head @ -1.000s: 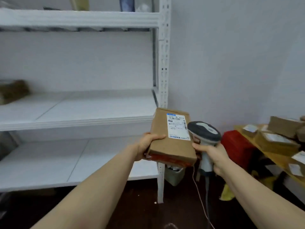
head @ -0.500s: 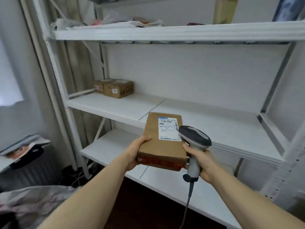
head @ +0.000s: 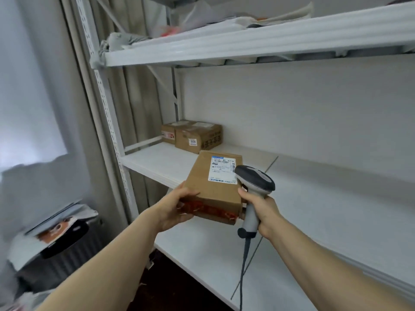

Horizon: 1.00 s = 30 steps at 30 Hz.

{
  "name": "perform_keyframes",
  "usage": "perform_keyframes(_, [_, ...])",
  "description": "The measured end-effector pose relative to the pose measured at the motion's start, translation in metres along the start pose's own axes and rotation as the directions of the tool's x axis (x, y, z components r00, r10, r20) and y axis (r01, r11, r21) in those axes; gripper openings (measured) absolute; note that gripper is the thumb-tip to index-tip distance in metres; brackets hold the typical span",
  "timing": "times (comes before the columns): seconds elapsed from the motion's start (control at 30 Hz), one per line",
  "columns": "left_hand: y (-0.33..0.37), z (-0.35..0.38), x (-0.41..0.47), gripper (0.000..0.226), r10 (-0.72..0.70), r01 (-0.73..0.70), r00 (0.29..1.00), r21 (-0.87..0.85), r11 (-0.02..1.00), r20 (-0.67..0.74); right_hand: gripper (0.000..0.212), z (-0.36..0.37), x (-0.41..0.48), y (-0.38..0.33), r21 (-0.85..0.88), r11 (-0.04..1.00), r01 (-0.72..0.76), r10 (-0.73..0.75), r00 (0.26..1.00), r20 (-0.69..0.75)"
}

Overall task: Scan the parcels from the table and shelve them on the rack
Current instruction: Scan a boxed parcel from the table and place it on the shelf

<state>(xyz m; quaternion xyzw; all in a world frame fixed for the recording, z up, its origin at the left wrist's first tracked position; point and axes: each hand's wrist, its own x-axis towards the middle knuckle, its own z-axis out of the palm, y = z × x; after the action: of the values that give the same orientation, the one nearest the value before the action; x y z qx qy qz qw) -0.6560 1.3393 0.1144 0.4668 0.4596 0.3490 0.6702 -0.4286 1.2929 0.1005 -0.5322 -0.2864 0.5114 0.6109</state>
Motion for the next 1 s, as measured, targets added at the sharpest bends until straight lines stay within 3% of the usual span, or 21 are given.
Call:
perform_keyframes(0.27, [0.025,-0.091,0.077,0.047,0.052,-0.062,0.994,-0.098,0.993,-0.096,0.032,0.103,0.093,0.017,-0.042,0.998,-0.046,0.049,0.997,0.058])
perform_keyframes(0.43, [0.043,-0.163,0.130,0.024,0.052,-0.078,0.983,-0.143,0.987,-0.175,0.033,0.180,0.149,0.028,-0.120,0.989,-0.085,0.093,0.993,0.065])
perform_keyframes(0.73, [0.097,-0.309,0.233,0.029,0.017,-0.057,0.971,-0.162,0.985,-0.239,0.034,0.339,0.243,0.049,-0.148,0.977,-0.152,0.161,0.986,0.050])
perform_keyframes(0.8, [0.111,-0.331,0.260,0.044,0.091,-0.105,0.943,-0.028,0.994,-0.321,0.035,0.367,0.261,0.051,-0.153,0.979,-0.138,0.146,0.988,0.040])
perform_keyframes(0.87, [0.120,-0.344,0.284,0.059,0.230,-0.063,0.885,0.386,0.920,-0.404,0.036,0.387,0.277,0.054,-0.153,0.980,-0.125,0.129,0.992,0.015])
perform_keyframes(0.93, [0.124,-0.346,0.301,0.066,0.389,-0.034,0.875,0.763,0.646,-0.290,0.037,0.400,0.289,0.057,-0.123,0.982,-0.140,0.141,0.990,-0.001])
perform_keyframes(1.0, [0.127,-0.343,0.313,0.073,0.393,-0.108,0.916,0.895,0.434,-0.080,0.036,0.408,0.300,0.058,-0.094,0.984,-0.149,0.148,0.989,-0.010])
